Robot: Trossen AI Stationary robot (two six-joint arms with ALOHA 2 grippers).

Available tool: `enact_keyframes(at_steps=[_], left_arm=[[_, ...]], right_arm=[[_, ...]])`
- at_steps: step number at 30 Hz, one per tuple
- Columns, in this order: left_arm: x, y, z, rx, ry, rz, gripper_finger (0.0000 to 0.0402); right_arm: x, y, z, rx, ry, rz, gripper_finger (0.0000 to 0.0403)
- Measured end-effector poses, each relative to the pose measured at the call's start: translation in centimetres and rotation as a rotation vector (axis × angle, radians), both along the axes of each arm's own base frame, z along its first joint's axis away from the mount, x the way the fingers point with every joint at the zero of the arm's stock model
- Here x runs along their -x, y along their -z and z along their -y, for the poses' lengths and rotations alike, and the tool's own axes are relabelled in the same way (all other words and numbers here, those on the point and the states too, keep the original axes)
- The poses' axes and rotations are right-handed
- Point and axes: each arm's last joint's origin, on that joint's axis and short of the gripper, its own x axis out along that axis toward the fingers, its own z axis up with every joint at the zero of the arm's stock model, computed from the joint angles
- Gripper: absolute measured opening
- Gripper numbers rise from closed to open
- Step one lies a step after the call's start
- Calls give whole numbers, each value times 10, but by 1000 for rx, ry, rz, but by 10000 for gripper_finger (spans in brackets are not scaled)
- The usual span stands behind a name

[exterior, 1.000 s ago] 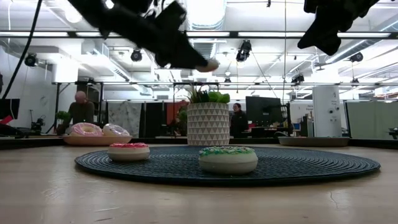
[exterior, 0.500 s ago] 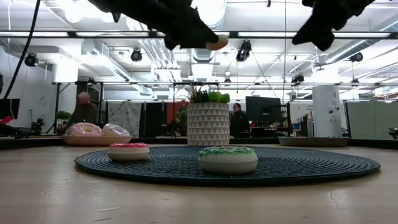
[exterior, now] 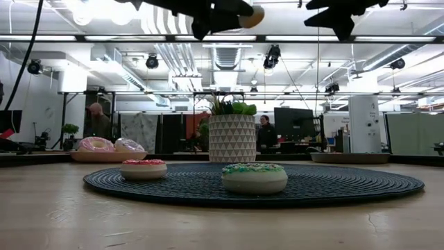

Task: Pick & Place donuts
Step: Put the small white donut on the gray plate

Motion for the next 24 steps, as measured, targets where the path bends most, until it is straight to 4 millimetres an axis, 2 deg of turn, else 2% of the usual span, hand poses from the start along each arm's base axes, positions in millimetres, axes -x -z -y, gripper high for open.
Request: enact_keyframes(at_steps=[9,16,24], left_arm=[[-5,-3,0,1,2,9,181],[-6,-2,0,22,-2,7,181],[-6,-1,0,23,-2,4,181]], right_arm=[[-31,9,3,-26,1,-71,252],[-53,-12,6,-11,-10,-64,283],[-68,-31,6,47,-82,-239,307]])
